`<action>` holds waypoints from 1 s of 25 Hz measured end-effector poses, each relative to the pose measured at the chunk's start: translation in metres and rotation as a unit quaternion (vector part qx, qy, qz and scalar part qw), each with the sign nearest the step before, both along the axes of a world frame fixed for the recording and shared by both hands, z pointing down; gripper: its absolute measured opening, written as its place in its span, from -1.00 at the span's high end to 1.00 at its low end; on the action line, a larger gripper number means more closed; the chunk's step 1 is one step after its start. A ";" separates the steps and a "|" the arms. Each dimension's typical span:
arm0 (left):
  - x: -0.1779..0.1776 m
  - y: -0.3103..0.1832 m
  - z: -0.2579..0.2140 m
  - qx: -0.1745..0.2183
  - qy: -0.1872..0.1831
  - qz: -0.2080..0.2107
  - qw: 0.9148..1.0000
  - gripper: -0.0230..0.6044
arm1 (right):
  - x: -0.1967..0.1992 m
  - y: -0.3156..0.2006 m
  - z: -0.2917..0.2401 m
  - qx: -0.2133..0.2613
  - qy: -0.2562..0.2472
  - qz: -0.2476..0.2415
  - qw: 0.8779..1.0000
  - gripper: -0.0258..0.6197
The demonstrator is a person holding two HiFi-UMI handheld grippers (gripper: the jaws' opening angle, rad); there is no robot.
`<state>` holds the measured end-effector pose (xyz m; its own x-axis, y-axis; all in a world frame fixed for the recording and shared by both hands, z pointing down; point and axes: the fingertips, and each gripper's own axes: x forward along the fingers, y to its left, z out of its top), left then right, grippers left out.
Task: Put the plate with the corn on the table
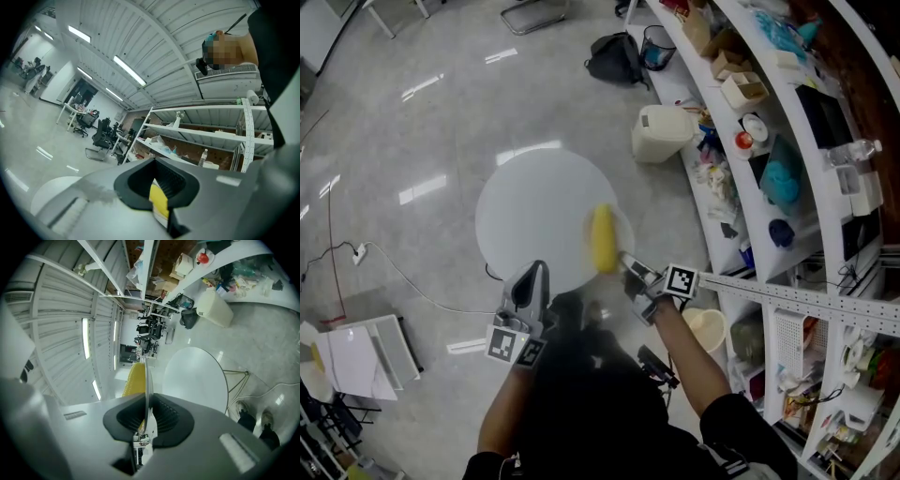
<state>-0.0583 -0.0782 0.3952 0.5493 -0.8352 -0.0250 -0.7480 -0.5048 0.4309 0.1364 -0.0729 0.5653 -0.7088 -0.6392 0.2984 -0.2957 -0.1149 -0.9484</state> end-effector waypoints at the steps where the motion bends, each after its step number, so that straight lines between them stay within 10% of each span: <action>1: 0.000 -0.003 0.004 -0.001 0.000 0.001 1.000 0.92 | 0.000 -0.002 0.005 -0.001 0.005 -0.003 1.000 0.79; 25: -0.004 -0.049 0.094 -0.026 0.010 0.014 1.000 0.92 | -0.026 -0.046 0.125 0.015 -0.004 -0.041 0.999 0.78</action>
